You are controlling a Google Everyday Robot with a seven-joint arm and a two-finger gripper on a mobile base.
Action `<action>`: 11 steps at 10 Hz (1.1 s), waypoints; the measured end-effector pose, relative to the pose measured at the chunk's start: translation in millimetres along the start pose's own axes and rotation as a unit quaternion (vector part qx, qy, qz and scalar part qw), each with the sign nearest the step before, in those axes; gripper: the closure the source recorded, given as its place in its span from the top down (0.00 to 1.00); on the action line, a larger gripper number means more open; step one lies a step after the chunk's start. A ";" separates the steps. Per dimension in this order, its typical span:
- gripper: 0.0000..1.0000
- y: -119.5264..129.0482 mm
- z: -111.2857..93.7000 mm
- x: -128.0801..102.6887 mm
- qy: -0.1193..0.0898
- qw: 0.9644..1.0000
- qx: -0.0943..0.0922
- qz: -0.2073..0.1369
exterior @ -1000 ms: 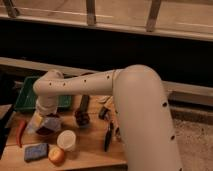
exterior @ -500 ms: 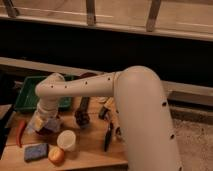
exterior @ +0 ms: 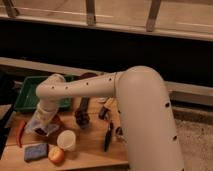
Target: Wipe tray with towel
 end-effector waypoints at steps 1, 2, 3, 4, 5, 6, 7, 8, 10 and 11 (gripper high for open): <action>0.00 1.3 -3.1 -2.0 -0.002 1.000 0.002 -0.004; 0.00 2.2 -14.0 -6.6 -0.006 1.000 0.010 -0.011; 0.00 2.0 -30.9 -13.3 -0.012 0.999 0.024 -0.017; 0.00 -0.9 -46.5 -19.7 -0.017 0.999 0.039 -0.021; 0.00 -8.5 -61.4 -26.9 -0.023 0.998 0.054 -0.021; 0.00 -24.8 -74.0 -33.1 -0.029 0.997 0.072 -0.018; 0.00 -38.7 -83.6 -37.6 -0.034 0.996 0.085 -0.015; 0.00 -51.9 -91.1 -41.9 -0.038 0.995 0.097 -0.011; 0.00 -88.9 -103.3 -53.9 -0.056 0.991 0.117 0.010; 0.00 -103.3 -105.1 -57.3 -0.065 0.990 0.121 0.020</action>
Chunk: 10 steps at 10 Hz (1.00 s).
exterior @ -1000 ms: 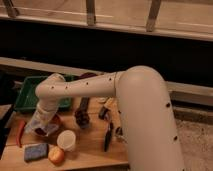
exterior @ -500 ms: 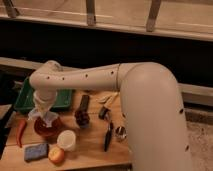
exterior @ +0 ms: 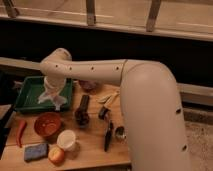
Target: Wipe tray with towel
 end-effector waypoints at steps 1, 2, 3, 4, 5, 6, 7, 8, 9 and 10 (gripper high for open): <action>0.00 -17.3 6.7 -8.3 -0.017 1.000 0.007 0.017; 0.00 -28.4 16.3 -19.5 -0.040 0.998 0.009 0.043; 0.00 -30.5 19.9 -23.5 -0.046 0.998 0.010 0.051; 0.00 -30.7 19.8 -23.7 -0.047 0.998 0.010 0.051; 0.00 -31.2 19.9 -23.3 -0.046 0.998 0.010 0.052; 0.00 -31.1 19.9 -23.3 -0.046 0.998 0.010 0.052; 0.00 -30.8 20.0 -23.5 -0.046 0.998 0.010 0.051; 0.00 -30.9 20.2 -22.9 -0.046 0.998 0.010 0.051; 0.00 -31.0 21.1 -23.3 -0.050 0.997 0.007 0.054; 0.00 -30.0 25.5 -24.1 -0.062 0.996 0.000 0.061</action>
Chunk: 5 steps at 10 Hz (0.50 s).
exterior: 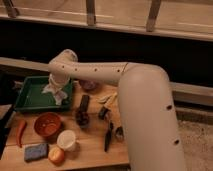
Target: Wipe tray with towel
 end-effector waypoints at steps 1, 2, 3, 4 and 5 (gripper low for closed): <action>0.00 -0.1 5.9 -4.9 -0.021 1.000 -0.004 0.005; 0.00 10.4 17.3 -16.2 -0.029 0.999 -0.013 -0.002; 0.00 19.2 25.8 -23.7 -0.030 0.999 -0.019 -0.011; 0.00 24.5 35.6 -33.1 -0.031 0.999 -0.022 -0.022; 0.00 27.6 48.5 -41.9 -0.028 0.999 -0.027 -0.033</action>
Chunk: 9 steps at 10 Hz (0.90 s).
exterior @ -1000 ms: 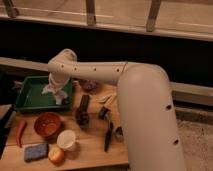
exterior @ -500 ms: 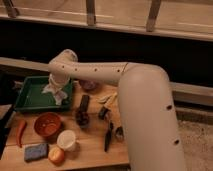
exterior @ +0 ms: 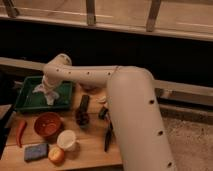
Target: Wipe tray with towel
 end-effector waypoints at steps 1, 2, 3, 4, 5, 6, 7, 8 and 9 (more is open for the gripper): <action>0.00 2.5 9.7 -3.6 0.006 1.000 -0.005 -0.008; 0.00 5.2 23.0 -3.7 0.017 1.000 -0.011 -0.015; 0.00 8.0 41.2 -1.0 0.033 0.999 -0.019 -0.019; 0.00 8.7 54.6 3.2 0.047 0.998 -0.025 -0.019; 0.00 10.1 62.6 5.8 0.057 0.998 -0.030 -0.020; 0.00 10.0 66.0 10.7 0.069 0.997 -0.029 -0.022; 0.00 7.9 64.0 14.5 0.076 0.997 -0.022 -0.024; 0.00 1.1 59.2 17.9 0.080 0.996 -0.013 -0.021; 0.00 -11.8 55.2 20.5 0.083 0.996 -0.002 -0.014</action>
